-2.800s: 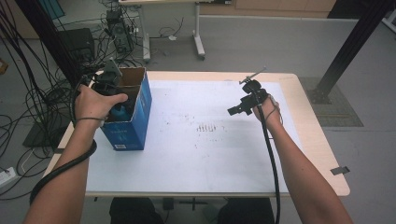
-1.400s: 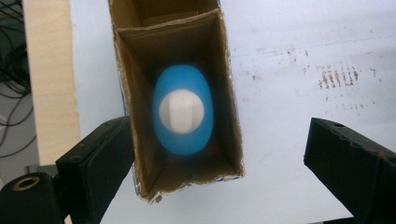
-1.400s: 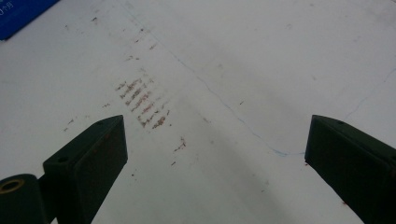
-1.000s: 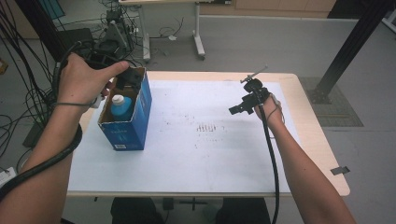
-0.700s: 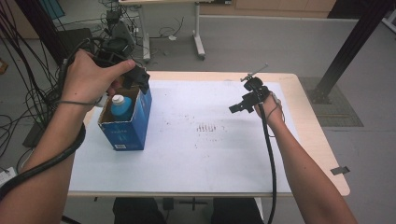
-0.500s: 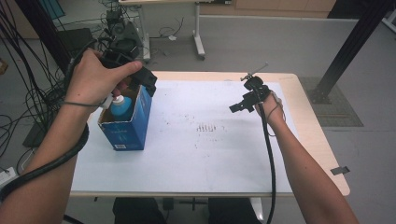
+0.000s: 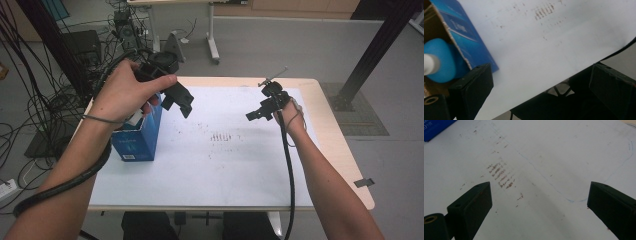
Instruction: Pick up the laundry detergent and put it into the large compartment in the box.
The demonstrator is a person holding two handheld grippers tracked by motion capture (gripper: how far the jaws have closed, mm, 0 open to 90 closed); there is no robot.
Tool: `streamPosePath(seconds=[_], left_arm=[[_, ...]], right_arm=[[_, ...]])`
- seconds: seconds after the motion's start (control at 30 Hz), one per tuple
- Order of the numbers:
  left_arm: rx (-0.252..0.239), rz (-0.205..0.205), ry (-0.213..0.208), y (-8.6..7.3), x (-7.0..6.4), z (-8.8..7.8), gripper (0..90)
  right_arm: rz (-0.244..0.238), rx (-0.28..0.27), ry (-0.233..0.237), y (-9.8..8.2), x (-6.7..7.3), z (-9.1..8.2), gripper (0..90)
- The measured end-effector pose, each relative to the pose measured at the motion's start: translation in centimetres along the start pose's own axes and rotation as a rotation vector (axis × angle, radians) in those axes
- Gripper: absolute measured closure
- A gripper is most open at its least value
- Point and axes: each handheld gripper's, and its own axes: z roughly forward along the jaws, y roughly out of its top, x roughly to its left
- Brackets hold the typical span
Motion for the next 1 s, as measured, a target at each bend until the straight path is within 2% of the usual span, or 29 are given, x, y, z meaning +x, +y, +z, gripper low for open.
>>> streamPosePath(seconds=[0.2, 0.53, 0.8, 1.0], left_arm=[[0.016, 0.027, -0.008, 0.5, -0.8, 1.5, 5.8], [0.062, 0.06, -0.03, 1.2, -1.8, 5.4, 7.0], [0.088, 0.045, -0.013, 1.4, -2.0, 8.7, 7.8], [0.098, 0.034, -0.025, 1.2, -2.2, 11.5, 7.9]], right_arm=[[0.004, 0.001, -0.001, -0.2, -0.2, -0.1, 5.3], [0.019, 0.01, -0.006, -0.9, -0.7, -0.1, 5.3], [0.016, 0.011, -0.008, -1.0, -0.7, -0.1, 5.3], [0.016, 0.015, -0.009, -1.1, -0.7, -0.1, 5.3]])
